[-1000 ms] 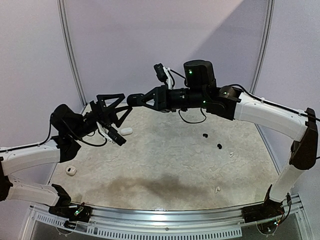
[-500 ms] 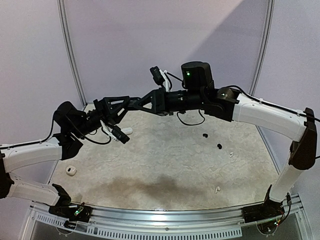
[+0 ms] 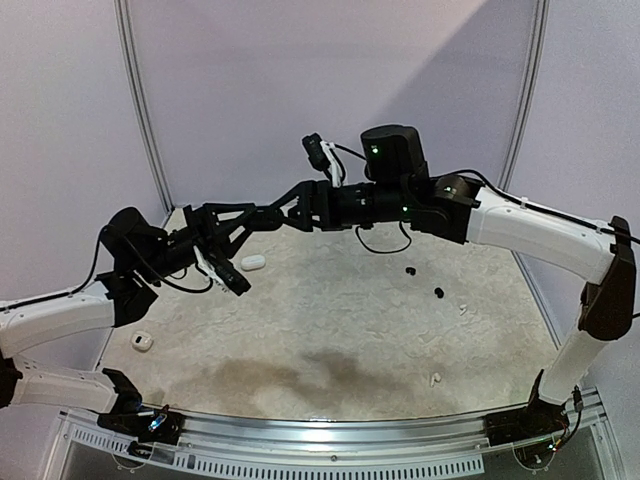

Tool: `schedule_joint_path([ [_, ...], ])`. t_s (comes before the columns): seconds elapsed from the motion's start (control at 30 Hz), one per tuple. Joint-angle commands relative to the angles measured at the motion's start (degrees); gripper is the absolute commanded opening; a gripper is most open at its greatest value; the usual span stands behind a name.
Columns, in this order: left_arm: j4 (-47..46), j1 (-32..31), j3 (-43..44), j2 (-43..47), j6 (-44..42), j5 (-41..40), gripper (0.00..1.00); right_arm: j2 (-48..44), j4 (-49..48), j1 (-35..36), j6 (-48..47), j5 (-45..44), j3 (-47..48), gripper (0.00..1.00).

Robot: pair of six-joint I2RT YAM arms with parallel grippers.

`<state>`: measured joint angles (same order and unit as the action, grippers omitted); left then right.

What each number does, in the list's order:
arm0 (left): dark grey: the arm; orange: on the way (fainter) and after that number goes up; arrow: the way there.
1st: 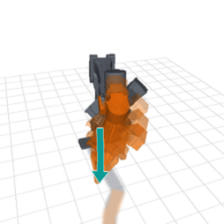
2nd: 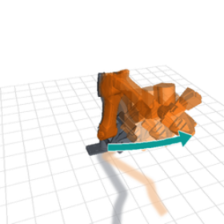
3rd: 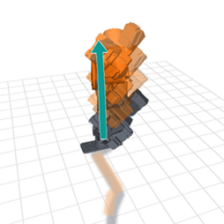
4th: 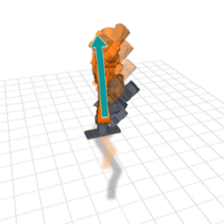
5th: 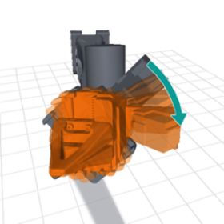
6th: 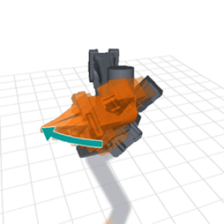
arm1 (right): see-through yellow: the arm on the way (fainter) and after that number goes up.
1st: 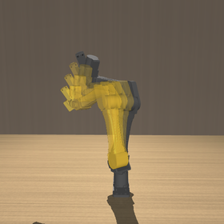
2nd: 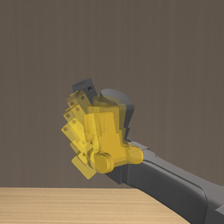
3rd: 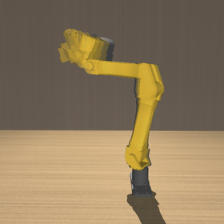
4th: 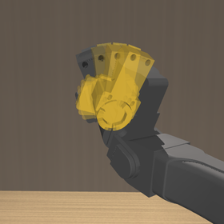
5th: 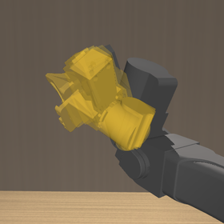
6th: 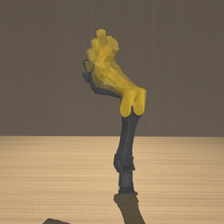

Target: Insert the wireless bluetooth earbuds into the charging case

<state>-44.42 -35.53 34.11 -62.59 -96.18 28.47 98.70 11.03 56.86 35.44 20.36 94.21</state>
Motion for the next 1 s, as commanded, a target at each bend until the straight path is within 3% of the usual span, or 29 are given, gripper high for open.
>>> schedule_joint_path([
  [0.0, 21.6, -0.6, 1.8, 6.6, 10.7, -2.6, 0.00, -6.4, 2.7, 0.3, -8.6, -6.5, -1.2, 0.73],
  [0.13, 41.7, -1.0, 7.0, 10.0, 23.5, -2.1, 0.00, -9.4, 3.9, 0.2, -13.2, -7.8, -2.5, 0.77],
  [0.23, 59.2, -1.0, 14.4, 7.7, 36.5, -0.3, 0.00, -12.0, 2.5, 0.3, -19.8, -9.2, -6.0, 0.77],
  [0.37, 70.2, -0.1, 20.3, 4.6, 56.5, 7.7, 0.00, -14.3, 1.3, 2.8, -34.2, -5.5, -11.0, 0.77],
  [0.5, 71.9, 1.2, 21.6, 3.3, 70.0, 17.2, 0.00, -14.4, 2.2, 6.6, -54.5, -2.0, -12.4, 0.81],
  [0.57, 71.3, 1.7, 21.9, 2.8, 71.1, 18.6, 0.00, -12.7, 2.4, 7.1, -58.4, -1.5, -11.1, 0.81],
  [0.87, 71.2, 2.8, 23.8, 1.4, 72.1, 21.7, 0.00, -4.3, 3.1, 7.2, -61.3, 0.7, -6.3, 0.73],
  [0.97, 70.8, 2.8, 23.6, 1.2, 72.2, 22.2, 0.00, -3.2, 1.7, 7.2, -59.3, -0.7, -6.1, 0.64],
])
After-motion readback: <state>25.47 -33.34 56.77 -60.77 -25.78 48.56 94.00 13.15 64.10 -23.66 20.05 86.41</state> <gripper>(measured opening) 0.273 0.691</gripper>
